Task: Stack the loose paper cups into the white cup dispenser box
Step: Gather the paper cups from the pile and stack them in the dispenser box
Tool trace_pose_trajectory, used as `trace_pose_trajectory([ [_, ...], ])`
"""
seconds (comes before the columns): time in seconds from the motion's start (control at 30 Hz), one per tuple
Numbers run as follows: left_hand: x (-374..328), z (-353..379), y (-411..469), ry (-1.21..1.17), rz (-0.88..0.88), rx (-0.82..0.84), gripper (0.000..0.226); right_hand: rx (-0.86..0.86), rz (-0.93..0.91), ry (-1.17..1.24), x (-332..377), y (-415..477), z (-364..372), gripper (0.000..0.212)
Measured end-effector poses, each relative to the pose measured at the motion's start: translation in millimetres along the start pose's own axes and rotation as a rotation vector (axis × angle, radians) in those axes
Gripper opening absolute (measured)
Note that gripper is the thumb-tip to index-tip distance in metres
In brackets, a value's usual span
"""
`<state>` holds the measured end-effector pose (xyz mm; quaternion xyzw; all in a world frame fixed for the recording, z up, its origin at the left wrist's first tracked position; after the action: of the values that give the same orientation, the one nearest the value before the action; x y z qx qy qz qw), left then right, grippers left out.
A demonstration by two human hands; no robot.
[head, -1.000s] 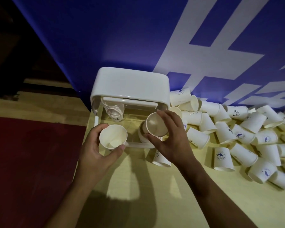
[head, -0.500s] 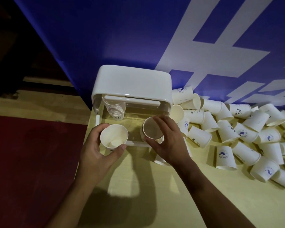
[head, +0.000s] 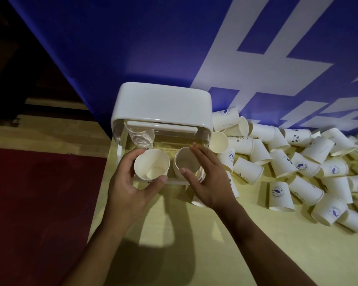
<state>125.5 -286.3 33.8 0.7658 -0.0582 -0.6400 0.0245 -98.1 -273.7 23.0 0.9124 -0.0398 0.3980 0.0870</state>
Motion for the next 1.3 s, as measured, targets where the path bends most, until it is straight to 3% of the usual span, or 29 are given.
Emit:
trace_pose_trajectory([
  [0.1,-13.2,14.8,4.7,0.043,0.029,0.056,0.072,-0.04,0.092,0.178,9.2,-8.9,-22.1,0.052],
  [0.2,-29.8,35.7,13.3,0.069,0.056,0.123,0.072,-0.002,0.189,0.349,15.1,-9.1,-35.6,0.056],
  [0.3,-42.2,56.5,20.4,0.064,0.108,0.18,0.076,0.049,0.166,0.389,24.2,-4.8,-45.5,0.044],
  [0.67,-8.6,78.6,25.3,0.066,0.03,0.203,0.076,0.095,0.221,0.33,-6.4,-3.9,-36.6,0.046],
  [0.93,19.4,79.5,26.6,0.25,0.017,0.192,0.076,0.131,0.215,0.245,-16.1,1.0,-16.3,0.035],
  [1.17,44.5,84.3,27.9,0.256,-0.057,0.254,0.084,0.188,0.279,0.168,-37.7,-1.8,3.6,0.046],
  [1.3,50.3,83.8,29.6,0.257,-0.064,0.267,0.087,0.18,0.292,0.189,-41.7,-2.5,8.3,0.041],
])
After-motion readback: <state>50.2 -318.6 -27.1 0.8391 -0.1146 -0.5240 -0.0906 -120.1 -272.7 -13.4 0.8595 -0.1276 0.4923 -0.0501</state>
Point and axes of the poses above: each hand's wrist, its own y-axis towards the middle knuckle, its own z-axis out of the palm, x = y × z, the point moved 7 cm from there along y, towards the middle knuckle, and after that the axes turned 6 degrees about z, right-handed, at the moved point
